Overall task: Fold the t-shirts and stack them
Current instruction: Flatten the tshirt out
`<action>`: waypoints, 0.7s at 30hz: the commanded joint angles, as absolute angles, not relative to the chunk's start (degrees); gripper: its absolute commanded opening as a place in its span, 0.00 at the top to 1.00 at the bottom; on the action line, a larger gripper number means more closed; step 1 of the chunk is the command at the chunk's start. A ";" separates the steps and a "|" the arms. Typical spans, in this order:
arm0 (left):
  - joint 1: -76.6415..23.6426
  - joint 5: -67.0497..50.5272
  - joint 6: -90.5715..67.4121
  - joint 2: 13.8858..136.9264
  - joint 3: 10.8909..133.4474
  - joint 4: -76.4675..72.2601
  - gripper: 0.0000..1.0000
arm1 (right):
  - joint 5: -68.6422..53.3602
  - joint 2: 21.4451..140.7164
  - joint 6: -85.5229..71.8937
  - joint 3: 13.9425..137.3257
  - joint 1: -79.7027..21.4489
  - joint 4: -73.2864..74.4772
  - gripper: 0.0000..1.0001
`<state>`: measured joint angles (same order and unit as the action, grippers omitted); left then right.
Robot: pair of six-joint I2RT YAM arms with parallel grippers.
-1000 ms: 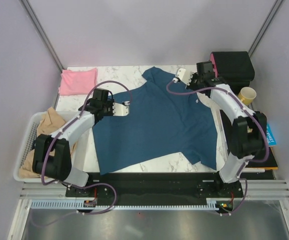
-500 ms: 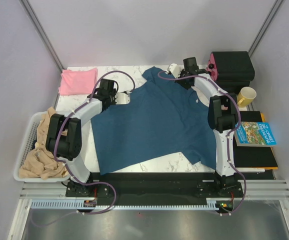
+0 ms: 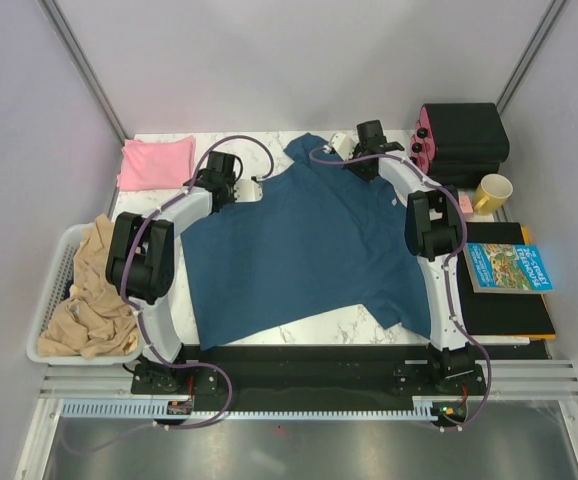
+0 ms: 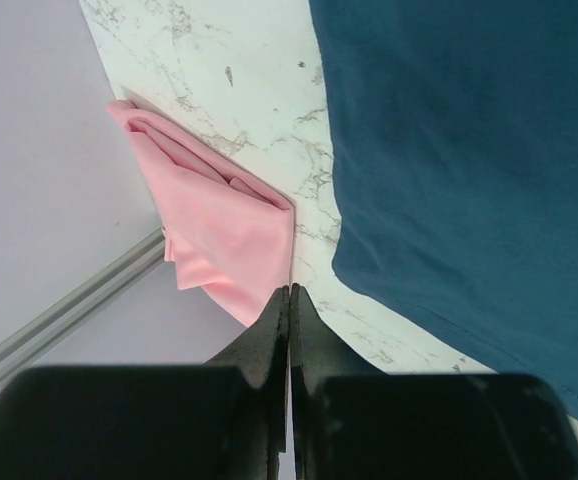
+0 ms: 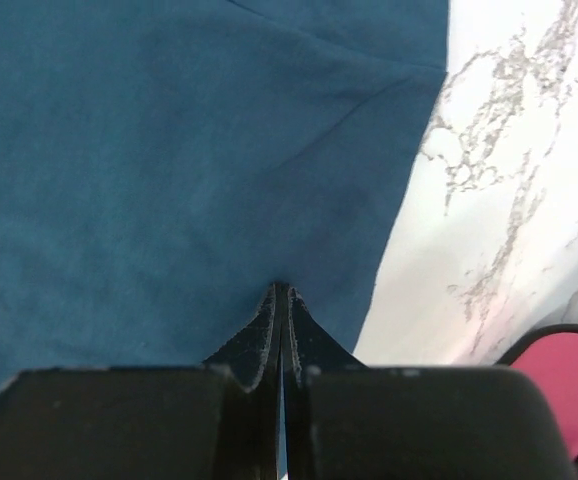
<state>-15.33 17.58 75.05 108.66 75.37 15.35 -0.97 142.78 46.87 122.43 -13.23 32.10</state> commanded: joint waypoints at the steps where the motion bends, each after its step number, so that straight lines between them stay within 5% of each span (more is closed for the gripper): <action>1: -15.12 19.33 74.09 109.77 80.06 15.38 0.98 | 3.07 146.33 47.11 126.38 -13.27 31.03 1.00; 21: -15.64 21.45 75.59 106.70 78.14 15.38 0.98 | 21.27 154.26 53.96 129.93 -11.16 22.24 1.00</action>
